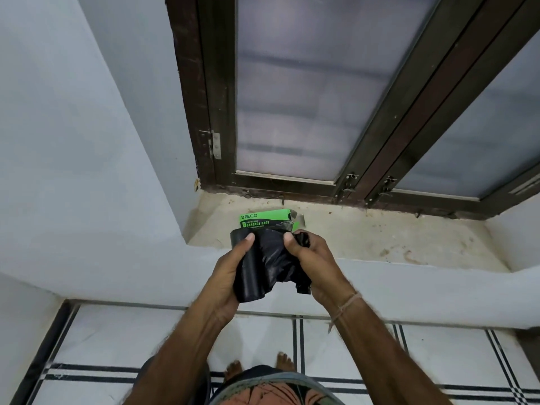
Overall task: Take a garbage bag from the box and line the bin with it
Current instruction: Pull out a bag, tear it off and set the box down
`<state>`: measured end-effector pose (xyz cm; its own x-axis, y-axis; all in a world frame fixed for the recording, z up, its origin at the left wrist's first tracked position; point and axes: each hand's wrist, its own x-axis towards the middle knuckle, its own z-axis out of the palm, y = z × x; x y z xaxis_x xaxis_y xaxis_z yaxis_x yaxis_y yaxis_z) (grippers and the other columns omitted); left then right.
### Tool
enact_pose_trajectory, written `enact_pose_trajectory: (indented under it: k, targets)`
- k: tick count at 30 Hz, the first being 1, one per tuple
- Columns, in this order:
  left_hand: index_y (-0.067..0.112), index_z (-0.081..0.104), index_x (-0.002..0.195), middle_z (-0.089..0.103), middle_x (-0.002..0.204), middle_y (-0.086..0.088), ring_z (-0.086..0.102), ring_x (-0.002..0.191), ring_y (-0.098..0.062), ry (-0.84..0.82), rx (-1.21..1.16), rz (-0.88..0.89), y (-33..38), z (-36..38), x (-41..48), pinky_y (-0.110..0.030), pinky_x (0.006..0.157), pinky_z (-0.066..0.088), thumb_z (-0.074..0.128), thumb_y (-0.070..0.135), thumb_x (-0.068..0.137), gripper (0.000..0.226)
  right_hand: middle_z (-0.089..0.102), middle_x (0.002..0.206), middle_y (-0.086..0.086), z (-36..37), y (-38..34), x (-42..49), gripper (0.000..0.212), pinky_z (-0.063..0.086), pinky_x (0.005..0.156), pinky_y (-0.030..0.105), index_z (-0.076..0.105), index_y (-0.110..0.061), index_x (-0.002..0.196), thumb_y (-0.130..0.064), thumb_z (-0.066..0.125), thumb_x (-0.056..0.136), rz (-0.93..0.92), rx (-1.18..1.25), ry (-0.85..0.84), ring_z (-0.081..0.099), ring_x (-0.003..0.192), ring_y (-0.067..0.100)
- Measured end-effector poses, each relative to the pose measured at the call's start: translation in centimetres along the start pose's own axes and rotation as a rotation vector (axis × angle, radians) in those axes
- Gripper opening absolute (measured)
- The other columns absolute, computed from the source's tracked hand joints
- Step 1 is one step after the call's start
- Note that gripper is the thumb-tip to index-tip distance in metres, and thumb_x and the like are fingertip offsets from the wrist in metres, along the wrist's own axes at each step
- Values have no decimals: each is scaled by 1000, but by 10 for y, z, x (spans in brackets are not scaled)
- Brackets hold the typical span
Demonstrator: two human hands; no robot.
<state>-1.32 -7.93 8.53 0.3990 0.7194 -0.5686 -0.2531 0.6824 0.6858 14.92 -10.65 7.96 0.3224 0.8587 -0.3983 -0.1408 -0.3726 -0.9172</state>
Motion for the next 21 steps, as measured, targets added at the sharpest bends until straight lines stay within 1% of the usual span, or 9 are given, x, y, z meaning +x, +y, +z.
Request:
enact_pose_trajectory:
  k: [2, 5, 7, 9, 10, 12, 14, 17, 21]
  targets:
    - [20, 72, 118, 78, 111, -12, 74, 103, -31, 11, -16, 3, 1, -3, -2, -44, 83, 60, 63, 49, 93, 39, 72, 78, 7, 0, 2, 0, 19, 46, 50, 27, 70, -9, 96, -22, 60, 105, -12, 4, 32, 61, 60, 20]
    - [19, 72, 115, 79, 109, -12, 74, 103, -32, 29, -41, -5, 0, -6, -5, -44, 84, 60, 65, 47, 92, 37, 69, 80, 10, 2, 4, 2, 22, 46, 53, 29, 71, -7, 99, -19, 55, 107, 10, 34, 74, 58, 65, 25]
    - [19, 73, 114, 79, 108, -13, 73, 104, -34, 37, -29, -8, 0, -7, -7, -46, 89, 59, 66, 49, 91, 38, 60, 76, 13, 4, 5, 1, 32, 37, 51, 29, 71, -8, 97, -35, 56, 106, 46, 30, 31, 47, 60, 24]
    - [21, 74, 115, 78, 109, -12, 73, 106, -34, 36, 6, -3, -1, -9, -7, -50, 94, 57, 65, 52, 91, 40, 54, 77, 13, 6, 4, 0, 51, 29, 52, 31, 72, -11, 95, -61, 63, 95, 74, -23, -69, 41, 62, 24]
    - [20, 74, 117, 78, 111, -12, 73, 107, -34, 37, 19, -1, -2, -10, -7, -52, 97, 56, 65, 53, 90, 42, 52, 75, 11, 5, 4, -1, 57, 26, 52, 31, 72, -11, 93, -68, 67, 88, 72, -85, -113, 39, 61, 23]
    - [18, 73, 120, 77, 113, -14, 72, 109, -35, 42, 24, 1, -2, -13, -7, -55, 101, 53, 66, 53, 90, 47, 44, 66, 6, 6, 4, -4, 51, 20, 51, 31, 69, -10, 86, -60, 78, 83, 62, -169, -159, 33, 52, 18]
    - [17, 73, 120, 77, 114, -15, 72, 109, -36, 42, 29, -4, -4, -15, -7, -56, 102, 53, 66, 54, 89, 49, 46, 66, 8, 7, 6, -3, 50, 19, 52, 31, 65, -3, 84, -50, 82, 82, 81, -151, -133, 32, 54, 18]
    - [18, 75, 114, 77, 111, -17, 72, 100, -34, 33, 39, 2, -4, -15, -9, -48, 96, 54, 64, 55, 89, 47, 54, 78, 15, 10, 6, -3, 47, 28, 55, 31, 63, 3, 97, -43, 74, 92, 97, -85, -85, 39, 64, 26]
    - [15, 75, 112, 78, 105, -16, 70, 89, -28, 21, 37, 15, -4, -11, -10, -39, 84, 56, 64, 53, 89, 46, 63, 79, 15, 11, 8, -3, 31, 40, 46, 25, 67, 5, 108, -25, 62, 104, 74, 16, -84, 50, 55, 21]
